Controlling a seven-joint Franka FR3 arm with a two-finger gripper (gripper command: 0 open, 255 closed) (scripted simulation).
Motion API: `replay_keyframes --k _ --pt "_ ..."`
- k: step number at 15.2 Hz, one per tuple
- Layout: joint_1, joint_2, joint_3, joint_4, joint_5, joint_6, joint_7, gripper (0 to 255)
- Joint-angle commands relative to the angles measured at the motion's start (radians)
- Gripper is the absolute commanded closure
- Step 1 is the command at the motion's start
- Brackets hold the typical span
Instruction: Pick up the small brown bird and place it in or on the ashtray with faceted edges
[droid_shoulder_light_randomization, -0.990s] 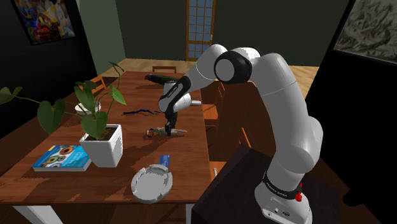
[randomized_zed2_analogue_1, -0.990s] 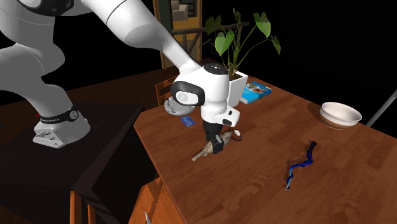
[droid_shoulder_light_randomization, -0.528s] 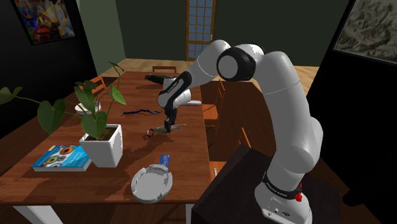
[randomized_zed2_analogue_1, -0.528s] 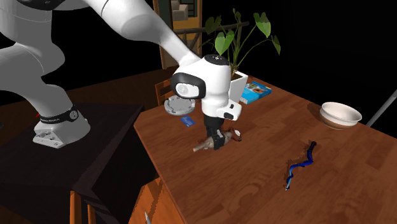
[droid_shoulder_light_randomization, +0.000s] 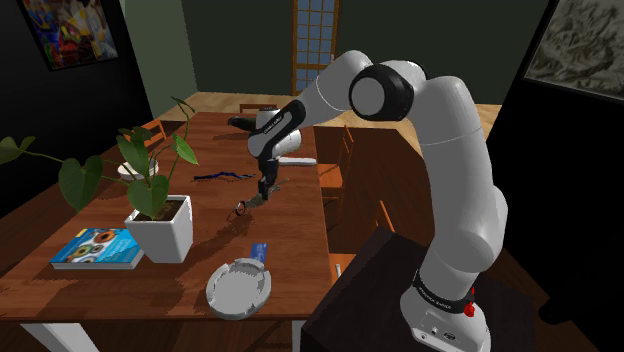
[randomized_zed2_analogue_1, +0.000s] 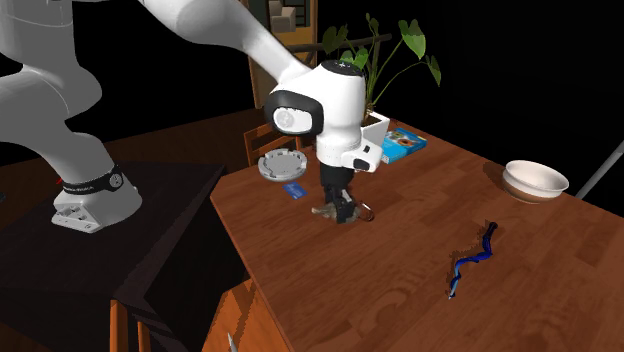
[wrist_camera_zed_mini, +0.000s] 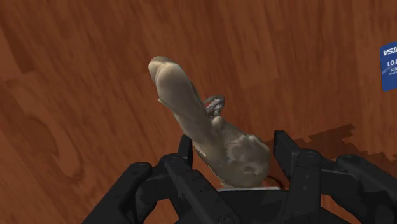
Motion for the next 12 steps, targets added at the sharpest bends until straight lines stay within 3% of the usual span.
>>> replay_keyframes --k 1,6,12 --pt "0.001 -0.021 -0.001 -0.002 -0.002 -0.019 0.002 255" --pt "0.002 -0.057 -0.004 0.004 -0.006 -0.061 0.006 255" --pt "0.089 -0.179 0.018 -0.187 -0.022 0.013 0.117 255"
